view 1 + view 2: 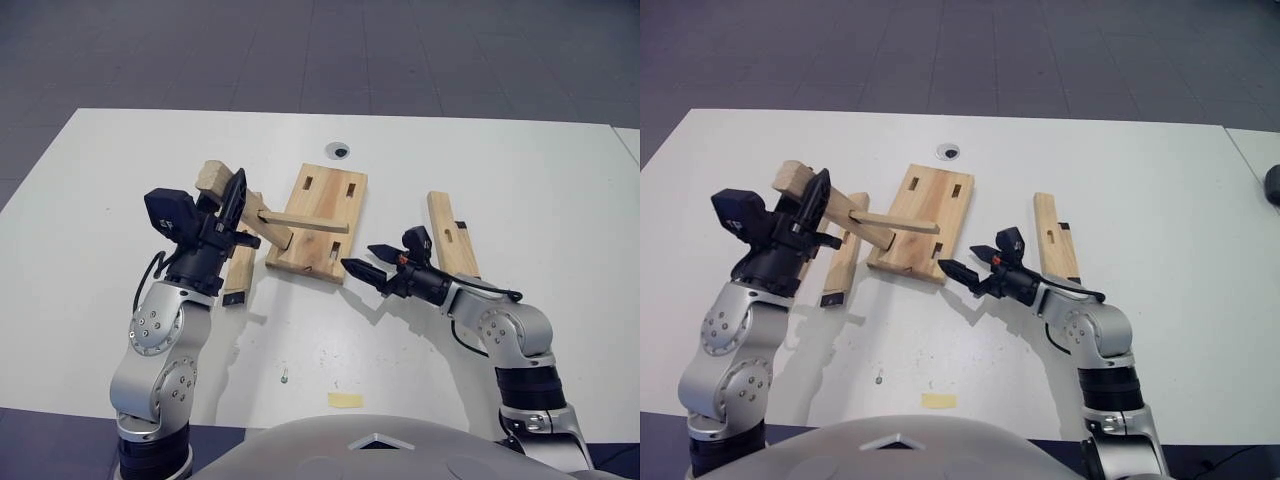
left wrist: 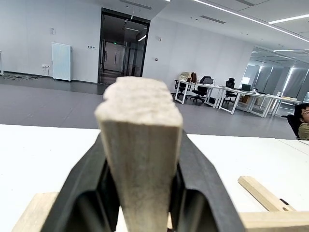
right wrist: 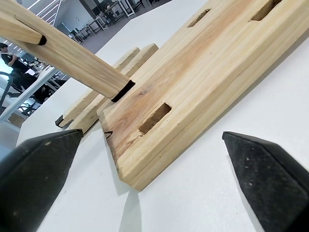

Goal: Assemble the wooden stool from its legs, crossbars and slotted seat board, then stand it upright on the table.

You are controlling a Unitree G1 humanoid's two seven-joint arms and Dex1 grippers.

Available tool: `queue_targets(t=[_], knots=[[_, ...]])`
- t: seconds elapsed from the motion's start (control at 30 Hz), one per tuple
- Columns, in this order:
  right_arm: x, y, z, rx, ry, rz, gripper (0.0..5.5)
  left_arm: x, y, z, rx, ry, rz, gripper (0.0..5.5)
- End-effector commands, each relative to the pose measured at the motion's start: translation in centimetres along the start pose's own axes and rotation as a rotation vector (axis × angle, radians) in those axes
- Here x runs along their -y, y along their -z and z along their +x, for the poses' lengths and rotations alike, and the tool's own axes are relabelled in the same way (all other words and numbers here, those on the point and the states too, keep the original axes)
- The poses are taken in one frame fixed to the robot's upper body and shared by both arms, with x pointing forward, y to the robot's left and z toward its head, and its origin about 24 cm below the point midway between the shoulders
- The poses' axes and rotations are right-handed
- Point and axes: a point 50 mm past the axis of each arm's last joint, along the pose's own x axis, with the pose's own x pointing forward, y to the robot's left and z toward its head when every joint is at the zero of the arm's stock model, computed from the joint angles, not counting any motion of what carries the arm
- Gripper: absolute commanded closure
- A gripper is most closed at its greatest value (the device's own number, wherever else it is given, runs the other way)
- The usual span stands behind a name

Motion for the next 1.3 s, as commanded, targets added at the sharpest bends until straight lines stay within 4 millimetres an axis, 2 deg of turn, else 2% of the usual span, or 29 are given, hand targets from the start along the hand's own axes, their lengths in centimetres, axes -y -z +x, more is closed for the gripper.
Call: queue_targets(t=[0.03, 0.1, 0.17, 0.37, 0.4, 0.57, 0.77, 0.87, 0.97, 1.03, 1.1, 1.17, 1.2, 1.27, 1.3], knots=[[0.1, -0.4, 0.3, 0.01, 0.016, -0.019, 0.1, -1.0, 5.6, -1.2, -0.443, 0.008, 0.034, 4.48], [0.1, -0.3, 0.4, 0.012, 0.018, -0.018, 0.1, -1.0, 4.0, 0.6, -0.379, 0.026, 0.05, 4.48], [0.0, -0.3, 0.6, 0.015, 0.016, -0.017, 0.1, -0.9, 3.0, 1.4, -0.345, 0.037, 0.053, 4.48], [0.0, -0.2, 0.7, 0.022, 0.016, -0.012, 0.1, -1.2, 1.7, 2.1, -0.302, 0.039, 0.009, 4.48], [0.0, -0.2, 0.7, 0.022, 0.017, -0.006, 0.1, -1.1, 1.6, 2.1, -0.295, 0.052, -0.018, 4.11], [0.1, -0.1, 0.7, 0.02, 0.012, 0.019, 0.1, -0.8, -0.6, 2.7, -0.172, 0.099, -0.179, 3.3], [0.0, 0.5, 0.8, 0.004, 0.003, 0.043, 0.1, -0.5, -3.2, 3.6, -0.067, 0.143, -0.271, 2.3], [0.0, 0.7, 0.8, 0.0, 0.002, 0.048, 0.1, -0.5, -5.9, 4.7, 0.015, 0.149, -0.211, 1.76], [0.0, 0.6, 0.8, 0.005, 0.003, 0.05, 0.1, -0.9, -10.0, 6.5, 0.139, 0.149, -0.118, 1.22], [0.0, 0.5, 0.9, 0.002, 0.001, 0.04, 0.1, 0.1, -13.4, 7.6, 0.246, 0.212, -0.079, 0.94], [-0.1, 0.5, 0.9, 0.001, -0.003, 0.039, 0.1, 1.2, -15.4, 8.1, 0.305, 0.276, -0.047, 0.67], [-0.2, 0.4, 0.9, 0.003, -0.008, 0.038, 0.1, 1.8, -15.9, 8.5, 0.303, 0.329, -0.015, 0.41], [-0.2, 0.4, 0.9, 0.003, -0.01, 0.038, 0.1, 1.7, -15.4, 8.9, 0.276, 0.338, -0.005, 0.24], [-0.3, 0.4, 1.0, 0.001, -0.01, 0.035, 0.1, 0.7, -12.7, 9.6, 0.166, 0.309, -0.017, 0.11], [-0.2, 0.5, 1.0, 0.003, -0.006, 0.036, 0.1, -0.2, -9.9, 10.0, 0.063, 0.28, -0.047, 0.11]])
